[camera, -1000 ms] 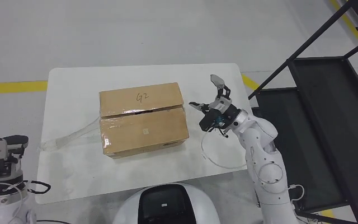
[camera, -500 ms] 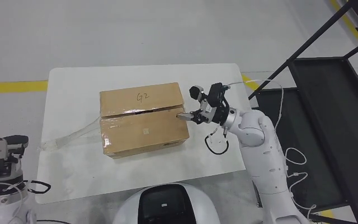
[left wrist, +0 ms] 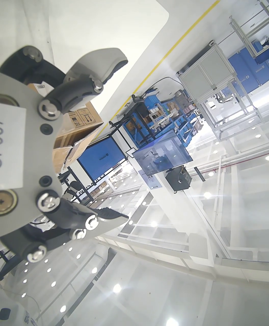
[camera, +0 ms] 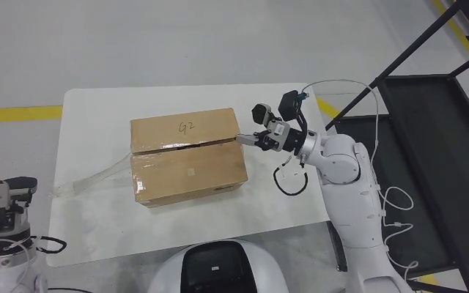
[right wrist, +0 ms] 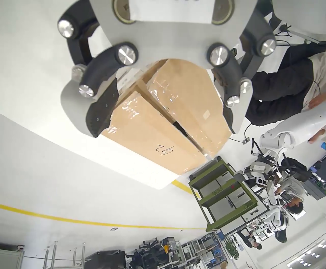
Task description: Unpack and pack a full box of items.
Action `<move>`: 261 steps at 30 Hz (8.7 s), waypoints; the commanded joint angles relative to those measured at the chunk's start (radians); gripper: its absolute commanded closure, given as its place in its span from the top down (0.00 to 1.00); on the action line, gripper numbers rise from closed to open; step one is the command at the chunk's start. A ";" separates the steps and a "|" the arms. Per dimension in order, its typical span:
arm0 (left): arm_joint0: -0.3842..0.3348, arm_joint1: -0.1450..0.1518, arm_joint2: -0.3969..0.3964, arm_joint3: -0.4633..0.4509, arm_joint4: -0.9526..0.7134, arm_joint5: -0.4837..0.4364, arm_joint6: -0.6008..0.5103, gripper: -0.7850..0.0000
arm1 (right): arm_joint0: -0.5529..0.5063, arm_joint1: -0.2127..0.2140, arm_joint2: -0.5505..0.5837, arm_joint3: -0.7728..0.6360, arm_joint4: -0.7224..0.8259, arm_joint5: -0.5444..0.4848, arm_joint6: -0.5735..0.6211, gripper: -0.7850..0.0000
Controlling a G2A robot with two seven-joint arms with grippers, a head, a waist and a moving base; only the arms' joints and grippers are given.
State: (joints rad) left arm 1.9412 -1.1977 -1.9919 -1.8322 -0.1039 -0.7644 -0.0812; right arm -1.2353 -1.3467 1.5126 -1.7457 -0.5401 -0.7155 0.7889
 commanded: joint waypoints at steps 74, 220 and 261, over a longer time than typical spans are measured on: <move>0.000 0.000 0.000 0.000 0.000 0.000 0.000 1.00 | 0.024 0.168 -0.165 -0.066 0.675 0.323 0.639 0.59; 0.000 0.000 0.000 0.000 0.000 0.000 0.000 1.00 | 0.373 0.206 -0.533 0.375 0.671 0.597 -0.183 0.00; 0.000 0.000 0.000 0.000 0.000 0.000 0.000 1.00 | 0.419 0.143 -0.565 0.330 0.628 0.737 -0.049 0.20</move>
State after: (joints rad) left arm 1.9412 -1.1977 -1.9919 -1.8322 -0.1039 -0.7644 -0.0812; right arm -0.8013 -1.2055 0.9492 -1.3759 0.1022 0.0047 0.7326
